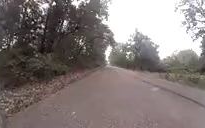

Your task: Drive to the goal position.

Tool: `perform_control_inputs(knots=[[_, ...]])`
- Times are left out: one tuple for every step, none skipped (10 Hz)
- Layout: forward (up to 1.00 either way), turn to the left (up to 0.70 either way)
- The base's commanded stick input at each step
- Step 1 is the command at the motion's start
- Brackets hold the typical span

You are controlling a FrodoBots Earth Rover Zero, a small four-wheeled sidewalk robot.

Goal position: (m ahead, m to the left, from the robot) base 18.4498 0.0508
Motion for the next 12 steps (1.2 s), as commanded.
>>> perform_control_inputs(knots=[[0.7,-0.04],[0.7,-0.07],[0.7,-0.1],[0.7,-0.14],[0.7,0.0],[0.7,0.0],[0.7,0.0],[0.7,0.0],[0.7,0.0],[0.7,0.0],[0.7,0.0],[0.7,0.0]])
